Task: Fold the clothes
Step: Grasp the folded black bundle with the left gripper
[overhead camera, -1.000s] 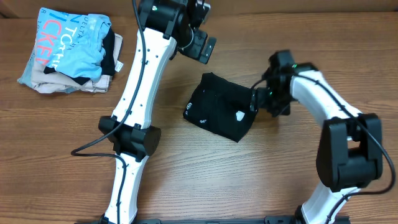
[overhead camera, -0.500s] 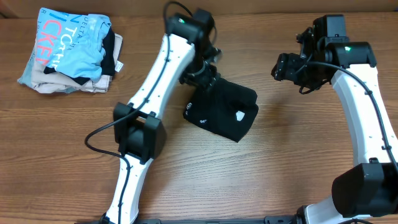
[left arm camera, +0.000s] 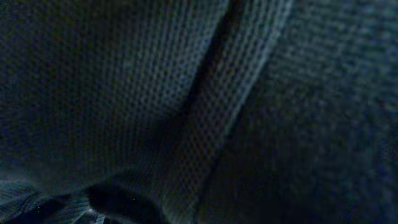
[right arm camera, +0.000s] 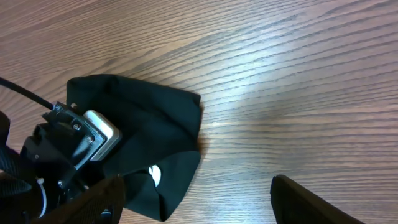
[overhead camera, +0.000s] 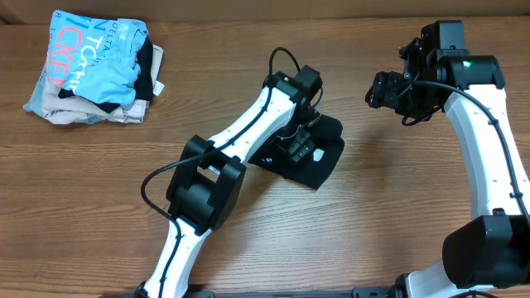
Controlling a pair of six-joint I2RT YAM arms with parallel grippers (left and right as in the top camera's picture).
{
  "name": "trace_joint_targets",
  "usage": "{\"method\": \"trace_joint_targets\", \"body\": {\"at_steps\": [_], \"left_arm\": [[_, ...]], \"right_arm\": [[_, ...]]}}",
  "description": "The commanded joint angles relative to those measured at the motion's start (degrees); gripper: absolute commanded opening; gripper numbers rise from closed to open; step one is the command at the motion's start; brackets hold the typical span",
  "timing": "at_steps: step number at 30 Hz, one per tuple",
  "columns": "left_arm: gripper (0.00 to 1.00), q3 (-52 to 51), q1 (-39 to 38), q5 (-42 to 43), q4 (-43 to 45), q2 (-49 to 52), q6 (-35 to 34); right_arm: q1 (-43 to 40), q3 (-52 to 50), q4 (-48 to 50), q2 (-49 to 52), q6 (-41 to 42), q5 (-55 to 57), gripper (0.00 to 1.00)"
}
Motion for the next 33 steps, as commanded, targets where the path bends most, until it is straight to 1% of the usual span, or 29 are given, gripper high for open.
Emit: {"method": "trace_joint_targets", "body": {"at_steps": [1,3,7,8,10,13,17,19,21,27,33], "left_arm": [[0.96,-5.7,1.2,-3.9,4.0,4.5,0.1],[1.0,-6.8,1.6,-8.4,5.5,4.5,0.1],[1.0,-7.6,3.9,-22.4,7.9,4.5,0.4],[1.0,-7.6,4.7,-23.9,8.4,4.5,1.1],[1.0,-7.6,6.6,-26.2,9.5,4.5,3.3],[1.0,-7.3,9.3,-26.4,10.3,4.5,6.8],[1.0,-4.5,10.3,-27.6,10.0,2.5,7.5],[1.0,-2.4,9.9,-26.7,9.9,0.7,7.5],[1.0,-0.2,9.1,-23.5,9.5,-1.8,8.5],[1.0,2.2,6.5,-9.0,7.6,-9.9,10.6],[1.0,1.4,5.3,1.2,5.4,-9.8,10.6]], "right_arm": [[0.0,0.3,0.2,-0.2,-0.4,0.3,0.79],[0.0,0.3,0.2,-0.2,-0.4,0.3,0.79],[0.0,0.3,0.2,-0.2,-0.4,0.3,0.81],[0.0,0.3,0.2,-0.2,-0.4,0.3,0.82],[0.0,0.3,0.2,-0.2,-0.4,0.3,0.83],[0.0,0.3,0.2,-0.2,-0.4,0.3,0.84],[0.0,0.3,0.4,-0.2,-0.4,0.3,0.86],[0.0,0.3,0.6,-0.2,-0.4,0.3,0.87],[0.0,0.3,0.6,-0.2,-0.4,0.3,0.87],[0.0,0.3,0.0,-0.2,-0.4,0.3,0.88],[0.0,0.3,0.2,-0.2,-0.4,0.3,0.9]]}}
